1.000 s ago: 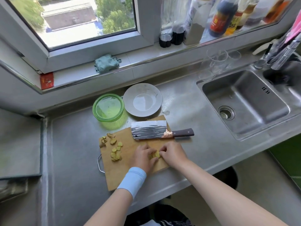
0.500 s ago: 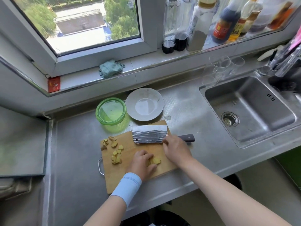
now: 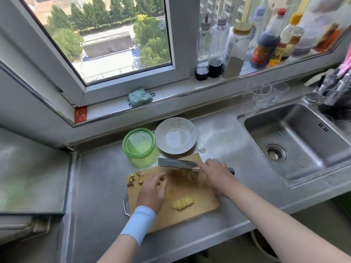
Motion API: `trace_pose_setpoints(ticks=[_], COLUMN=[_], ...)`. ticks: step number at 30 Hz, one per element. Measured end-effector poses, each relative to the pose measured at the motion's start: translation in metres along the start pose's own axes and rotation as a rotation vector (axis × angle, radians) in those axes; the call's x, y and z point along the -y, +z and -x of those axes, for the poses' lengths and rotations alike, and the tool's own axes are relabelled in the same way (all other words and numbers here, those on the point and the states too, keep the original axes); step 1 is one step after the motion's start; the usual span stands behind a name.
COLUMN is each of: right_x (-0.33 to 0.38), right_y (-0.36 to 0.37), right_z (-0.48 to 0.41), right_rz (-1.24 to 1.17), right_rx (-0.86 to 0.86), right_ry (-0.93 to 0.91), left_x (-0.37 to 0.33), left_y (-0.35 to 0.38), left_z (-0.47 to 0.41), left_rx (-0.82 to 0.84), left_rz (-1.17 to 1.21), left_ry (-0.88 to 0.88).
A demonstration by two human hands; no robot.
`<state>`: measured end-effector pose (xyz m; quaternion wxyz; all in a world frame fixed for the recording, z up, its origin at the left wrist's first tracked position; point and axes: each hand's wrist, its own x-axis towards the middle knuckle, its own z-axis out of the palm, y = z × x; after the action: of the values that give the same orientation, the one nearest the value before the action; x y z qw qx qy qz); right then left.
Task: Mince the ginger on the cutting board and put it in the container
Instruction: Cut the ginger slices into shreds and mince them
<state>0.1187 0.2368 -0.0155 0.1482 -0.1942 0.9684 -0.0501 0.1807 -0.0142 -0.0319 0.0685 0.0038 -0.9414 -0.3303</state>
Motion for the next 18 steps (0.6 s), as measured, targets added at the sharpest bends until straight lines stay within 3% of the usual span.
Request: trace_pose_setpoints(ticks=[3, 6, 14, 18], right_x=[-0.002, 0.000, 0.024, 0.038], right_y=[-0.021, -0.037, -0.042, -0.044], right_z=[0.003, 0.005, -0.001, 0.015], right_rz=[-0.276, -0.472, -0.926, -0.772], right_rx=[-0.001, 0.013, 0.149, -0.007], right_ry=[0.064, 0.207, 0.546, 0.502], left_x=[-0.002, -0.002, -0.009, -0.011], left_y=[-0.011, -0.018, -0.003, 0.009], left_z=[-0.014, -0.029, -0.053, -0.048], left_rx=[-0.152, -0.185, 0.066, 0.116], left_rz=[0.066, 0.094, 0.090, 0.132], left_ry=[-0.061, -0.110, 0.353, 0.477])
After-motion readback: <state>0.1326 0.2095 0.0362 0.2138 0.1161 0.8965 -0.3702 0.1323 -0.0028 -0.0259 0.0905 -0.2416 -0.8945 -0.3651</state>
